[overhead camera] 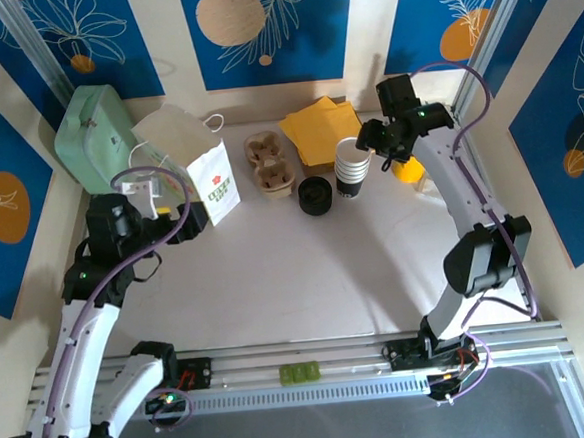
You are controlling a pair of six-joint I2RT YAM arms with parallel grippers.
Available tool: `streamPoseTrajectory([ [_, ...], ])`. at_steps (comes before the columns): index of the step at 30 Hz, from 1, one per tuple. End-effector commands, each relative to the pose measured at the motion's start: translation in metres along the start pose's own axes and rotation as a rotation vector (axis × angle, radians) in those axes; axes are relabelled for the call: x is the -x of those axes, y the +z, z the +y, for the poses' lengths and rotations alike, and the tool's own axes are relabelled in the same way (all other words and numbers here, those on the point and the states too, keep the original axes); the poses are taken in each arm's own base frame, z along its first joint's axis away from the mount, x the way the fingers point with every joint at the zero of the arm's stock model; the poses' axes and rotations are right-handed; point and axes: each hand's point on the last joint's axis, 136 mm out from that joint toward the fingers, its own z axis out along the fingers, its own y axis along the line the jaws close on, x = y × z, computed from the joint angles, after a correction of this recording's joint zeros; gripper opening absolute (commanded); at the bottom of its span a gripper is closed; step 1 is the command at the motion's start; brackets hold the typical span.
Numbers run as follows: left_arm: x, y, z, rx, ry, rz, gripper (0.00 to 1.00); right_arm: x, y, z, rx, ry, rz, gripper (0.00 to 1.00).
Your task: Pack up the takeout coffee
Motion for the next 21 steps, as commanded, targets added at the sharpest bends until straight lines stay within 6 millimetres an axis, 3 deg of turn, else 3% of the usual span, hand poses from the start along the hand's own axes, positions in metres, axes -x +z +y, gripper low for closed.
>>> streamPoseTrajectory([
  [1, -0.006, -0.003, -0.010, -0.052, 0.034, 0.024, 0.99, 0.004, 0.008, -0.003, -0.023, 0.009, 0.030, 0.64],
  [12, -0.004, -0.002, -0.014, -0.078, 0.037, 0.012, 0.99, 0.006, 0.046, 0.001, -0.066, -0.015, 0.097, 0.49],
  [15, -0.002, -0.004, -0.012, -0.063, 0.044, -0.003, 0.99, 0.004, 0.053, 0.003, -0.063, -0.016, 0.111, 0.40],
  [21, -0.001, -0.005, -0.012, -0.062, 0.050, -0.011, 0.99, 0.000, 0.060, 0.003, -0.069, -0.012, 0.124, 0.39],
])
